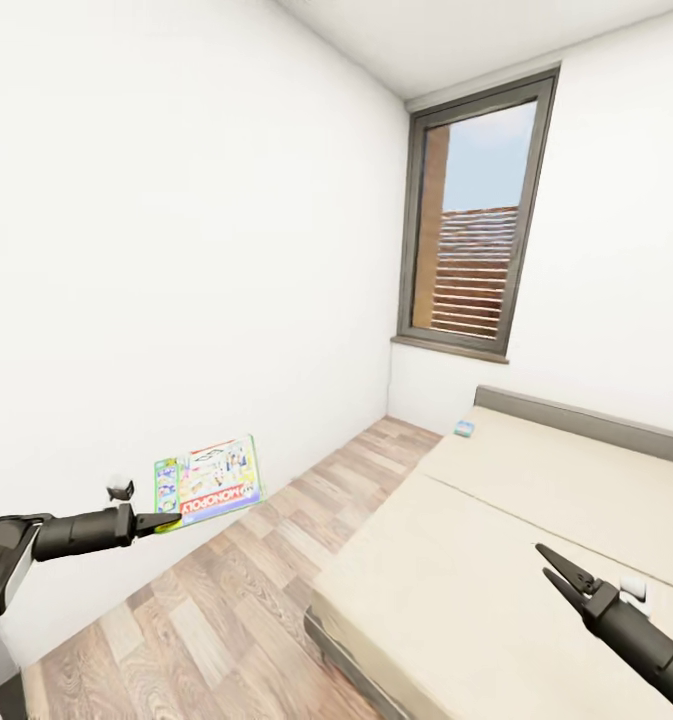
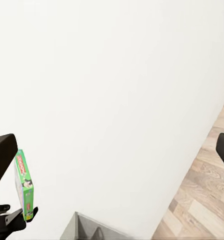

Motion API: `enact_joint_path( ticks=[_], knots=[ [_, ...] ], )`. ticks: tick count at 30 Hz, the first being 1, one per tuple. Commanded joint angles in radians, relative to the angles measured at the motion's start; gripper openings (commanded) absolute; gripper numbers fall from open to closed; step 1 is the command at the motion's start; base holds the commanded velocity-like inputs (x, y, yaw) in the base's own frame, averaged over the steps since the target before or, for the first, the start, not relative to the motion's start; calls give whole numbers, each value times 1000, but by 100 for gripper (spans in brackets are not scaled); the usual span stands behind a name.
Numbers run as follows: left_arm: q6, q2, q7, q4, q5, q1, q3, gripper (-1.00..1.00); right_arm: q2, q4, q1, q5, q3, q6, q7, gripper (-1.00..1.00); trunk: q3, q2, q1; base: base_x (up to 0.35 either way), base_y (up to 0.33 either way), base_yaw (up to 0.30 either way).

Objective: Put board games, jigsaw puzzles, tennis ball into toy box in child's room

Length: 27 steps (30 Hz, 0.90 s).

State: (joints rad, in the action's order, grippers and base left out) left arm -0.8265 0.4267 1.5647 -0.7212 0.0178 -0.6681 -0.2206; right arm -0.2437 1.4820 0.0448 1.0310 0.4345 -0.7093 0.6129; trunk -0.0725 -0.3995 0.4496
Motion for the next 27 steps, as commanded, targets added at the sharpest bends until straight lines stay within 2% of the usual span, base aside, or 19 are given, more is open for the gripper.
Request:
enact_joint_path(
  ticks=[1,6,10,13,14,18,27],
  knots=[
    [-8,1,6,0,0,-1,0,-100,0,0,1,1,1,-7,-1,100,0,0,0,0,0,280],
    [-8,6,6,0,-2,-1,1,-100,0,-4,1,-44,5,-7,0,100,-2,0,0,0,0,280],
    [-7,38,6,1,-5,-1,-1,-100,-6,-9,1,-58,8,-7,0,100,-4,0,0,0,0,280],
    [-3,55,6,1,-7,-2,-6,-100,-8,-21,1,-60,27,-8,3,100,-5,0,0,0,0,280],
    [1,62,6,1,-8,-2,-9,-100,-9,-39,1,-61,48,-10,7,100,-5,0,0,0,0,280],
    [3,60,6,-1,-10,-2,-8,-100,-9,-76,0,-63,74,-11,14,100,-7,0,0,0,0,280],
    [2,58,6,-1,-10,-2,-11,-100,-8,-80,0,-64,75,-12,16,100,-10,0,0,0,0,280]
  ],
)
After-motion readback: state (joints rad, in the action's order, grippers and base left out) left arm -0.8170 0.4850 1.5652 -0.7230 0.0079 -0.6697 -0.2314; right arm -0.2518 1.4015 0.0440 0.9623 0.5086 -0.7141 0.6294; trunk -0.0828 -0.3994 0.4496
